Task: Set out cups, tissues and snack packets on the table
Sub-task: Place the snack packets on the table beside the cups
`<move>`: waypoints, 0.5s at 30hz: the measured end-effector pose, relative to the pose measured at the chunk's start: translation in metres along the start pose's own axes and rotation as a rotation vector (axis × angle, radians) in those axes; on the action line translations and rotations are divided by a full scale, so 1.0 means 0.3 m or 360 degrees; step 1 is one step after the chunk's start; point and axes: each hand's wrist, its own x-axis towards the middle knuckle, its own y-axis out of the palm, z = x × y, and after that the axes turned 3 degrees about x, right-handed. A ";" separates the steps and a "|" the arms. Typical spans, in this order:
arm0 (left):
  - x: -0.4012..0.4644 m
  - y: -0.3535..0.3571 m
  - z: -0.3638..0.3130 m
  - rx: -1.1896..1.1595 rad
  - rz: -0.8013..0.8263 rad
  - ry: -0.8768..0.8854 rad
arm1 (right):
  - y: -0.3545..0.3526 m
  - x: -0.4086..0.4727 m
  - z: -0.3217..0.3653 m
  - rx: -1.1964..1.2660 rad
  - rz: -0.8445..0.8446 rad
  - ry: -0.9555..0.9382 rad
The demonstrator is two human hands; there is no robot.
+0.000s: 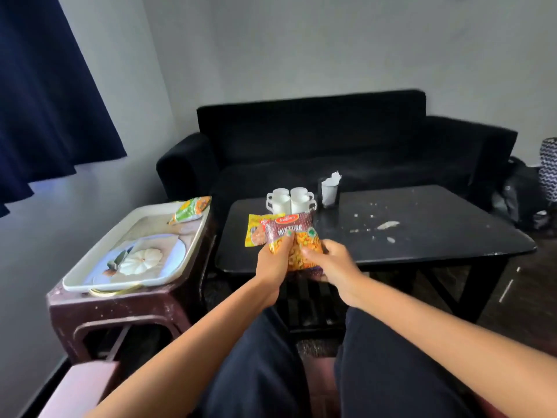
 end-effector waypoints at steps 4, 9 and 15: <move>0.082 0.018 0.096 0.0104 -0.0051 -0.0184 | 0.007 0.092 -0.077 0.0015 -0.0280 0.0171; 0.120 0.028 0.226 0.0229 -0.0036 -0.0332 | -0.015 0.178 -0.179 -0.0179 -0.0460 0.0241; 0.192 0.008 0.286 0.0477 0.0056 -0.0342 | -0.029 0.302 -0.222 -0.0030 -0.0627 0.0298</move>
